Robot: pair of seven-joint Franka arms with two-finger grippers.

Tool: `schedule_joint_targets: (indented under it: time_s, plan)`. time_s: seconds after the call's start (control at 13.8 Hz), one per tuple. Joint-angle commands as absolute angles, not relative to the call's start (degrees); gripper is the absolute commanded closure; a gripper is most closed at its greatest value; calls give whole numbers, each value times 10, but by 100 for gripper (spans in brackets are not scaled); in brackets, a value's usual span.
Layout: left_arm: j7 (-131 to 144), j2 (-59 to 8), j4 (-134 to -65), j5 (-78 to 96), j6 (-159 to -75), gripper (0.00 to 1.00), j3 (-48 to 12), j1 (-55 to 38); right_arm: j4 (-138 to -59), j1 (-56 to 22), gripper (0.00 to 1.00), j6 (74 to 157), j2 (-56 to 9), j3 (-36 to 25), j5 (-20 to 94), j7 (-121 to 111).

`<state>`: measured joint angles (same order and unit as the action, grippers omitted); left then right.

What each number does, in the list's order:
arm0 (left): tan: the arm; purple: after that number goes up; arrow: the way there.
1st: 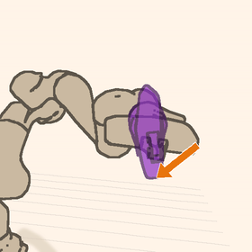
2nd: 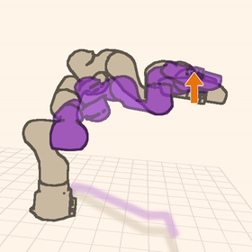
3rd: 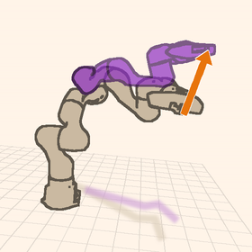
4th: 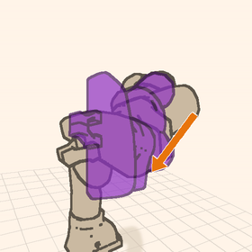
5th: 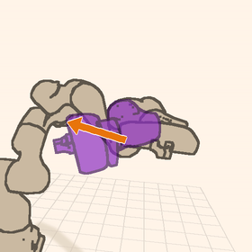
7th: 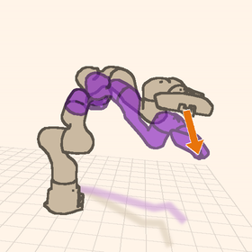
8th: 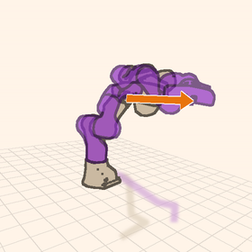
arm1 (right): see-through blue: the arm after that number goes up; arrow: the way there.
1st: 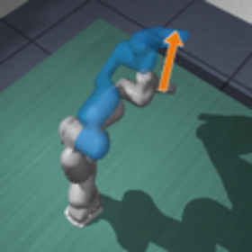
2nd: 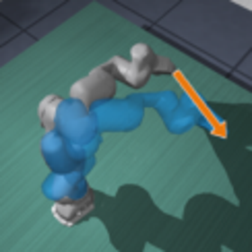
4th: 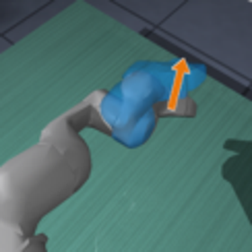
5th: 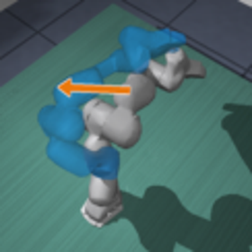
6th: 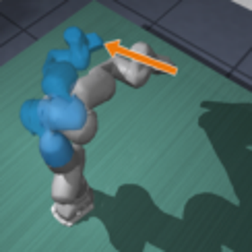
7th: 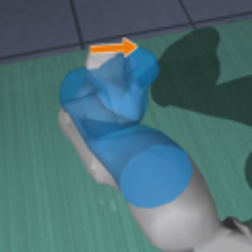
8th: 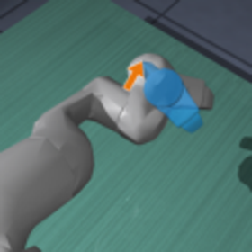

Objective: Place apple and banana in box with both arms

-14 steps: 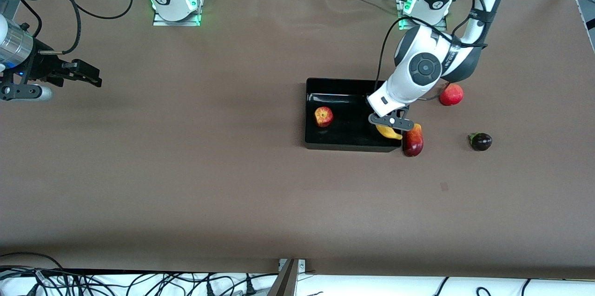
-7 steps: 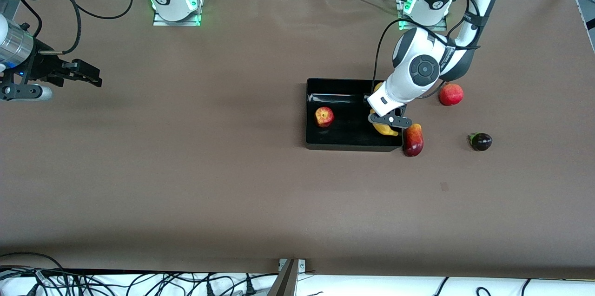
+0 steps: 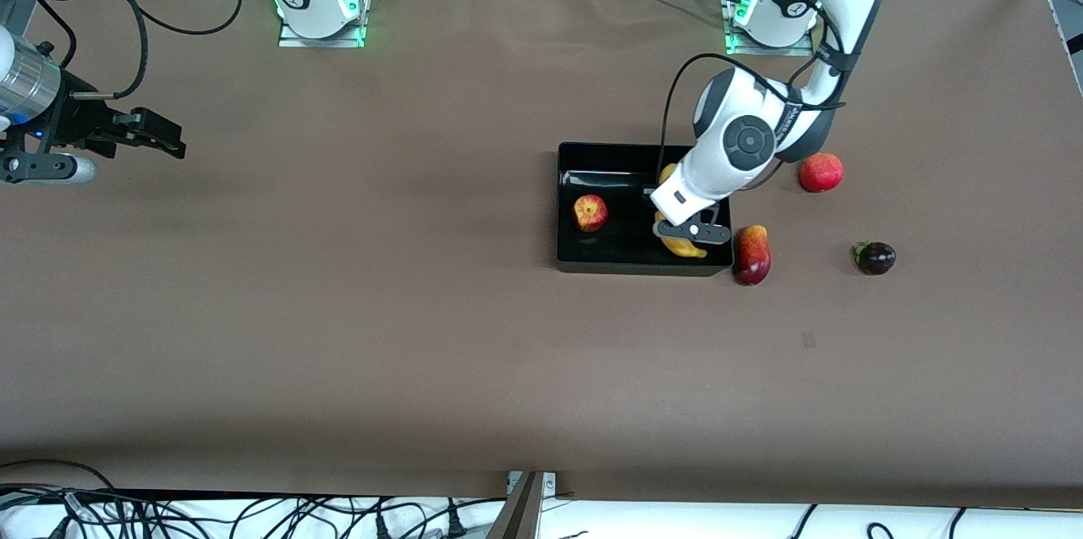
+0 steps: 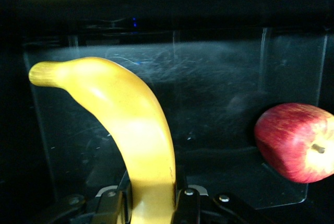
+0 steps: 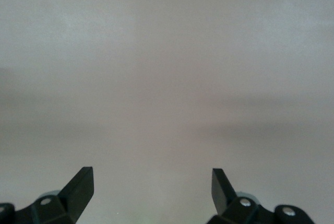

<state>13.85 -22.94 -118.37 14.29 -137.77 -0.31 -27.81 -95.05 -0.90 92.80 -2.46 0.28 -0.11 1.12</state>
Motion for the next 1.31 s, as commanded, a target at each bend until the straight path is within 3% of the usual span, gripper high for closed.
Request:
schedule_joint_targets:
  time_s: [0.0,0.07,0.15,0.29,0.36,0.58,1.23]
  plan:
    - [142,-249,-1171,154,-1396,95,2,-291,-944,-8,0,923,-25,0,0,1]
    - [140,-250,-1171,154,-1396,74,2,-291,-944,-8,0,925,-26,0,-1,1]
    - [135,-250,-1171,152,-1397,62,2,-291,-944,-8,0,925,-26,0,0,1]
    - [134,-249,-1172,152,-1396,25,3,-290,-945,-9,0,920,-23,2,-1,2]
    - [134,-248,-1172,152,-1396,0,3,-289,-944,-7,0,921,-26,0,0,-1]
    - [137,-208,-1180,152,-1380,0,3,-283,-944,-7,0,920,-25,-1,-1,-1]
    - [108,30,-1171,110,-1123,0,3,-147,-945,-4,0,924,-26,-1,-1,3]
